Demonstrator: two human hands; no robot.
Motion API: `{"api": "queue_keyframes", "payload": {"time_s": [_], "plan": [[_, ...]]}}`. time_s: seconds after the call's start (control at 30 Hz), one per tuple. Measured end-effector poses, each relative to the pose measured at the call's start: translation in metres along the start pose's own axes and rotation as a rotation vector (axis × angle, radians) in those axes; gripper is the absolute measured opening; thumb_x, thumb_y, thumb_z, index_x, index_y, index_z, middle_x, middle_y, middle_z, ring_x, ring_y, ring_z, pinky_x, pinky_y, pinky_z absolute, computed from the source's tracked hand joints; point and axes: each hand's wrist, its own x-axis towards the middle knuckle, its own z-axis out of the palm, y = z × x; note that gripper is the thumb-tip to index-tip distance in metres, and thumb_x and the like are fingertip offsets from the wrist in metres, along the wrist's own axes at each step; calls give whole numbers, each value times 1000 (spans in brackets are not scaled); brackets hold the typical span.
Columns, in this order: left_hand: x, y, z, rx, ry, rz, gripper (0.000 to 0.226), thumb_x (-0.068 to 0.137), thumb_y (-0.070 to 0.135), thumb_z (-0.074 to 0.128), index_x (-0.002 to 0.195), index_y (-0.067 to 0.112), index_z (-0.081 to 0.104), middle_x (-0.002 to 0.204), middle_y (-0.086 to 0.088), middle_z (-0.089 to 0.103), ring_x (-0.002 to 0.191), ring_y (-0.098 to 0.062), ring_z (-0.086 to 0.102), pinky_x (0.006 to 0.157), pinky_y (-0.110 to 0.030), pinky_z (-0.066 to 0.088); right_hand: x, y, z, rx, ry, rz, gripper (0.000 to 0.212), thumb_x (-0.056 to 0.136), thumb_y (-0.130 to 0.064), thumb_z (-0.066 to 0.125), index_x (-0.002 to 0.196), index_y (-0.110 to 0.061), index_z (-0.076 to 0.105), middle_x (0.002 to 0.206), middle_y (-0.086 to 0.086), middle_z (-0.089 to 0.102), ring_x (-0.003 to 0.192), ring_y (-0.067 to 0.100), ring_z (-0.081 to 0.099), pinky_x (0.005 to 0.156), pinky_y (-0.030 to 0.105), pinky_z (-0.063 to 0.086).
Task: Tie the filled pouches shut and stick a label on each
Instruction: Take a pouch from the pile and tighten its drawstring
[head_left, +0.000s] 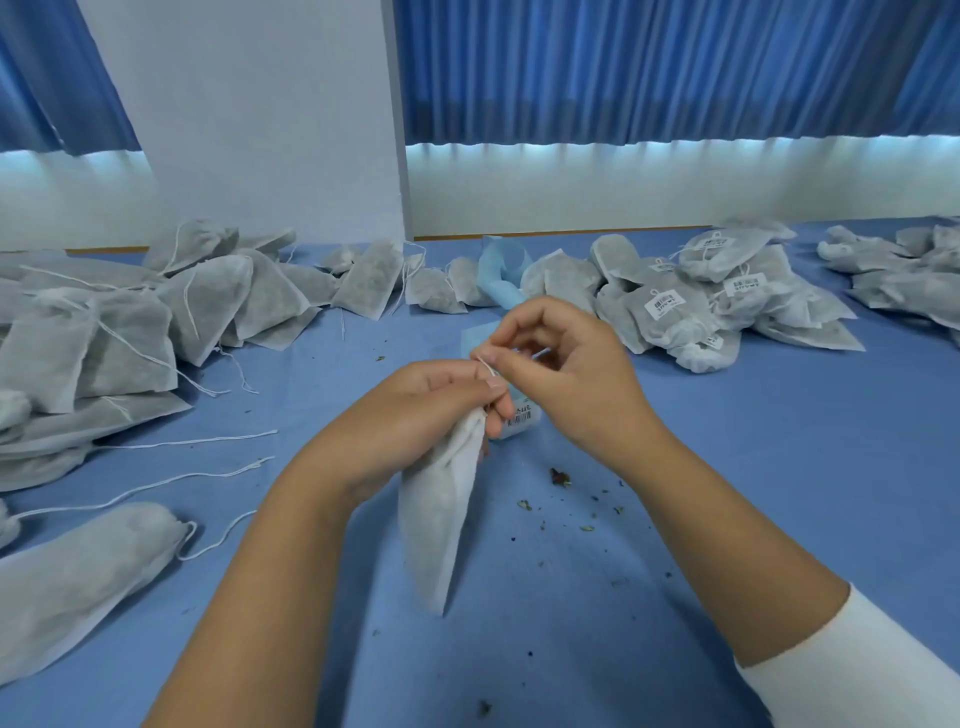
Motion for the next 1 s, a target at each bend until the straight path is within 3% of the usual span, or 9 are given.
{"api": "queue_keyframes", "payload": {"time_s": [0.13, 0.2, 0.27, 0.4, 0.6, 0.73, 0.9, 1.0], "plan": [[4, -2, 2, -147, 73, -13, 40, 101, 17, 47, 64, 16, 64, 65, -2, 56, 52, -15, 52, 74, -36, 44, -1, 9, 3, -62, -15, 166, 17, 86, -14, 70, 90, -28, 64, 102, -13, 65, 99, 5, 61, 83, 16, 45], [6, -3, -1, -221, 116, -7, 40, 100, 17, 46, 65, 15, 63, 65, -3, 54, 51, -15, 50, 72, -36, 43, 1, 8, -1, -154, 67, 166, 24, 86, -13, 68, 90, -36, 61, 110, -12, 60, 104, 1, 54, 77, 8, 41], [7, -3, -2, -287, 149, -1, 40, 100, 16, 46, 63, 16, 63, 63, -2, 53, 50, -15, 48, 69, -33, 46, 2, 4, -6, -121, 91, 128, 25, 85, -7, 66, 87, -32, 60, 103, -10, 63, 93, 2, 55, 72, 6, 39], [8, -4, -3, -334, 170, 15, 38, 98, 13, 46, 63, 16, 62, 63, -4, 57, 49, -16, 49, 65, -29, 50, 1, 0, -6, 109, -84, 178, 18, 84, -7, 72, 84, -20, 59, 82, -1, 67, 73, 7, 58, 67, 14, 44], [8, -4, -4, -233, 194, -3, 25, 87, 24, 55, 64, 17, 63, 65, -2, 61, 53, -15, 54, 72, -33, 47, -2, 3, 0, 212, -132, 212, 21, 84, -2, 70, 84, -18, 57, 73, -7, 69, 68, 8, 60, 62, 17, 47], [9, -6, -2, -138, 241, -16, 35, 94, 22, 55, 60, 25, 66, 71, 1, 68, 60, -11, 59, 80, -38, 46, -3, 4, 2, 159, -138, 172, 22, 86, 3, 64, 83, -16, 54, 70, -9, 66, 65, 6, 59, 65, 19, 48], [12, -9, 1, -51, 425, 4, 18, 86, 27, 73, 68, 29, 74, 81, 15, 70, 78, -3, 62, 75, -20, 43, 1, 4, 1, 135, -63, 216, 22, 88, 3, 59, 81, -17, 52, 76, -1, 57, 64, 10, 55, 64, 21, 48], [14, -12, 0, -29, 458, -5, 14, 84, 29, 75, 71, 24, 74, 77, 7, 68, 75, -5, 60, 71, -19, 43, 1, 6, 3, 192, -64, 253, 22, 88, 4, 59, 84, -17, 54, 77, -1, 55, 69, 13, 53, 65, 23, 47]]}}
